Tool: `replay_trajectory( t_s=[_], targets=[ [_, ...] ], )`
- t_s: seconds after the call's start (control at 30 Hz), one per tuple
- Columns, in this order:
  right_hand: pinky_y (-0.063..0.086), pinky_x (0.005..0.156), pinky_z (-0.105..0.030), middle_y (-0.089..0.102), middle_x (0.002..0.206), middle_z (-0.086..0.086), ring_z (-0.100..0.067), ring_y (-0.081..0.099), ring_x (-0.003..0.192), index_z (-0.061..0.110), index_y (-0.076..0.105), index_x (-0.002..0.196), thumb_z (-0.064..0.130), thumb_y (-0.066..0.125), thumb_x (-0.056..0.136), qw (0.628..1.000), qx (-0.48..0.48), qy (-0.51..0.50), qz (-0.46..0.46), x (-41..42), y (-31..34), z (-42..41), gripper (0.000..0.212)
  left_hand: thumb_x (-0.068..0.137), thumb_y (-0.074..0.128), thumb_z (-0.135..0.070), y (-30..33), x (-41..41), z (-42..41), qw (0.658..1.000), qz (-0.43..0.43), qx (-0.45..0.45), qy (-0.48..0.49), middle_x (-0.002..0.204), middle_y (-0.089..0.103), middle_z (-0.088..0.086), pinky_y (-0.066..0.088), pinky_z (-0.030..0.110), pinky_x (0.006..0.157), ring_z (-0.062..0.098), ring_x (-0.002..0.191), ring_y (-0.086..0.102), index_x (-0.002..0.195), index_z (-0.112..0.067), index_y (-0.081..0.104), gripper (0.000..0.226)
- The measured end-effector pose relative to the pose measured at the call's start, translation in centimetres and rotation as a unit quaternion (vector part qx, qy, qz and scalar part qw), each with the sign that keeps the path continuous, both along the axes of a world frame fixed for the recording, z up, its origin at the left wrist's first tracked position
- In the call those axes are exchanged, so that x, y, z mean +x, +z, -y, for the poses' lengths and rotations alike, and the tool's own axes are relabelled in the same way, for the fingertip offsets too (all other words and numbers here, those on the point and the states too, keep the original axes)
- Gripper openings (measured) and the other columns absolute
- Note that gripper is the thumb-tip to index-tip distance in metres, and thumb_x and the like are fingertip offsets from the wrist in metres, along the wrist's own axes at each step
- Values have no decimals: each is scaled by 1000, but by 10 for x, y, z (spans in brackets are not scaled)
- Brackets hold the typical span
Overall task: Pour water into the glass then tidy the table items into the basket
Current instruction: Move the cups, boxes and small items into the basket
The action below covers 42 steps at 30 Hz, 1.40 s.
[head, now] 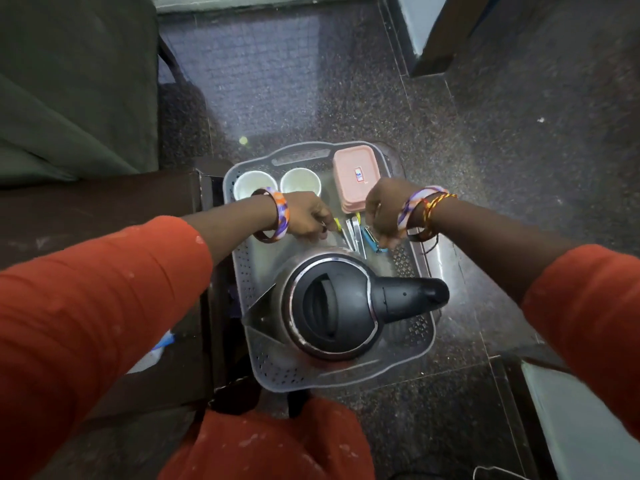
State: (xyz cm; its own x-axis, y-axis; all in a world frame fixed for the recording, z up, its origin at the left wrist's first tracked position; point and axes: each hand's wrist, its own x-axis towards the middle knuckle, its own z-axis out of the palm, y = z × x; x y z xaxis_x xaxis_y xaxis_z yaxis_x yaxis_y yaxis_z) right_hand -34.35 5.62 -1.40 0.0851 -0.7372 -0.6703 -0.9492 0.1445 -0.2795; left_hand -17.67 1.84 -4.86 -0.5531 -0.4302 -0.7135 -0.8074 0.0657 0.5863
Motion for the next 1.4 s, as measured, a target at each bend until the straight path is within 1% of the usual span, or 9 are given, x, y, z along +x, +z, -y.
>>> replay_trajectory(
  t_s=[0.1, 0.2, 0.3, 0.57, 0.67, 0.87, 0.93, 1.07, 1.4],
  targets=[
    [61, 74, -38, 76, 81, -19, -29, 74, 76, 0, 71, 88, -5, 59, 73, 1000, -11, 18, 21, 26, 32, 16, 20, 90, 42, 3, 30, 26, 3, 997, -14, 0, 71, 87, 61, 5, 49, 10, 53, 9, 66, 57, 117, 2, 57, 31],
    [49, 48, -9, 70, 51, -2, -5, 65, 41, 4, 68, 80, 0, 58, 75, 997, -42, 59, 41, 68, 63, 35, 12, 89, 42, 4, 59, 67, 5, 989, -50, -19, 140, 77, 59, 0, 49, 18, 57, 5, 58, 59, 113, 1, 57, 29],
    [50, 38, -14, 58, 30, 6, -2, 56, 27, 9, 58, 68, -9, 51, 79, 993, -18, 74, 90, 125, 86, 46, 22, 90, 43, 1, 84, 126, 2, 973, -79, -62, 208, 76, 60, -2, 49, 15, 53, -6, 44, 59, 109, -6, 58, 26],
    [57, 59, -23, 60, 32, 9, -1, 57, 29, 10, 67, 77, 0, 47, 77, 965, -9, 252, 71, 305, 99, 48, 22, 94, 42, -4, 100, 344, -48, 904, -51, -92, 414, 78, 59, -5, 45, 9, 44, -7, 48, 59, 89, -18, 55, 20],
    [54, 47, -18, 58, 31, 6, -1, 56, 27, 9, 66, 77, -1, 47, 79, 959, 17, 274, 67, 370, 83, 41, 22, 94, 41, -5, 85, 421, -84, 872, -24, -74, 484, 77, 59, -4, 44, 9, 44, -8, 44, 57, 79, -22, 54, 26],
    [58, 65, -30, 74, 84, -16, -24, 73, 69, 0, 69, 92, 10, 57, 80, 945, 14, 326, 31, 481, 2, 26, 20, 91, 49, -13, 38, 530, -153, 819, 41, -15, 572, 79, 62, 4, 43, 19, 51, 11, 60, 56, 73, -20, 56, 21],
    [51, 87, -34, 67, 112, -19, -33, 64, 105, 3, 64, 113, 12, 60, 82, 950, -34, 311, 18, 505, -30, 20, 32, 85, 60, -16, 11, 548, -165, 824, 97, -45, 557, 89, 68, 16, 45, 25, 60, 27, 75, 63, 81, -15, 64, 6],
    [39, 105, -40, 54, 128, -20, -38, 43, 127, 15, 54, 126, 13, 54, 86, 974, -61, 215, -41, 522, -103, 6, 40, 81, 65, -29, -44, 556, -164, 888, 196, -123, 396, 125, 60, 15, 41, 33, 98, 31, 118, 55, 126, -14, 54, 49],
    [50, 89, -35, 66, 109, -24, -38, 64, 103, 7, 71, 101, 1, 51, 81, 994, -64, 87, -7, 483, -116, -21, 29, 85, 46, -6, -94, 506, -122, 928, 200, -188, 252, 114, 56, 20, 49, 42, 86, 40, 104, 59, 101, -7, 66, 26]
  ],
)
